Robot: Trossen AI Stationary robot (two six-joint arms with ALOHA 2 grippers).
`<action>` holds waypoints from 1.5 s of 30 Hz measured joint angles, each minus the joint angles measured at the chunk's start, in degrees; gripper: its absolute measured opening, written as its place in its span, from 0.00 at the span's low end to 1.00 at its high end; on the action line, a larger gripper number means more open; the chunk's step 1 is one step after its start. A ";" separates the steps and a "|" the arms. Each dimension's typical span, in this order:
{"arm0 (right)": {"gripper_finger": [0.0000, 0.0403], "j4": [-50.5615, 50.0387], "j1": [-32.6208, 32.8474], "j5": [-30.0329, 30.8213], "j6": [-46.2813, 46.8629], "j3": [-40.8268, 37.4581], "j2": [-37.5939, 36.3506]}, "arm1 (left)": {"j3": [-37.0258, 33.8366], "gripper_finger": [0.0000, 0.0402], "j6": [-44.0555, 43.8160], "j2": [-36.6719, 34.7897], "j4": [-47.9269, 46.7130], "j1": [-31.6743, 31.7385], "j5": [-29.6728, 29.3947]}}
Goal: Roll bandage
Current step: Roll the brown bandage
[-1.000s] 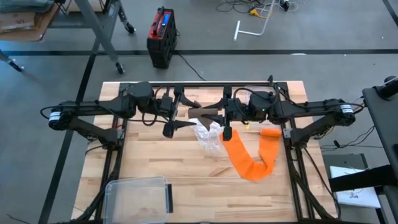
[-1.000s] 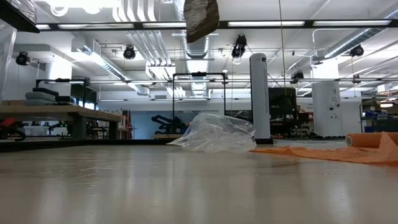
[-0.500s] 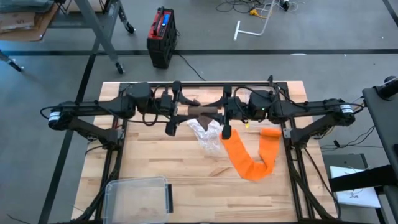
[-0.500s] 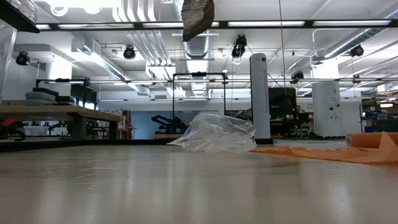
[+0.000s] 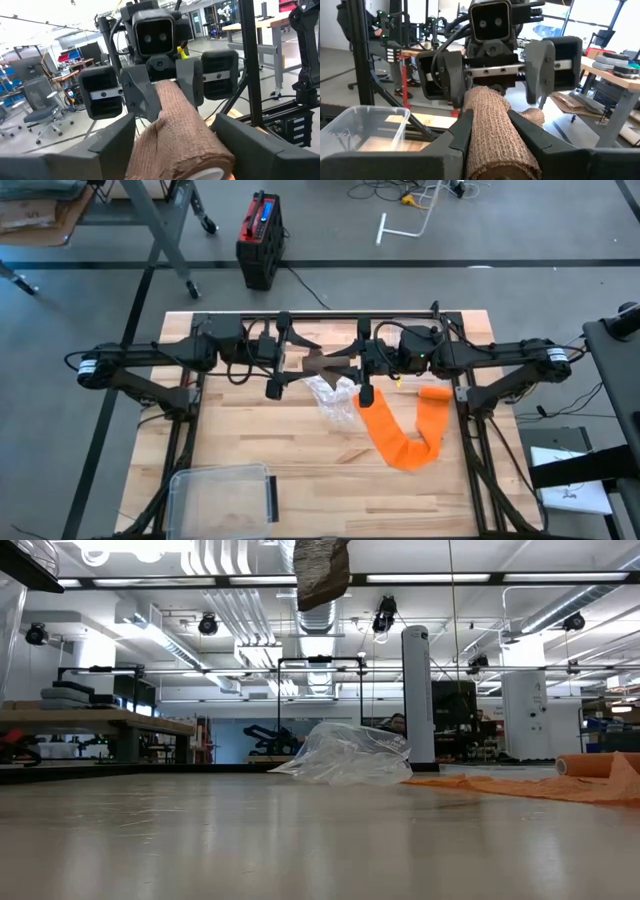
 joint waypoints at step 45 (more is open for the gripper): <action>0.74 3.83 -0.86 7.43 41.23 -0.09 0.33 | 0.00 0.18 2.32 -2.70 -2.39 0.11 -3.02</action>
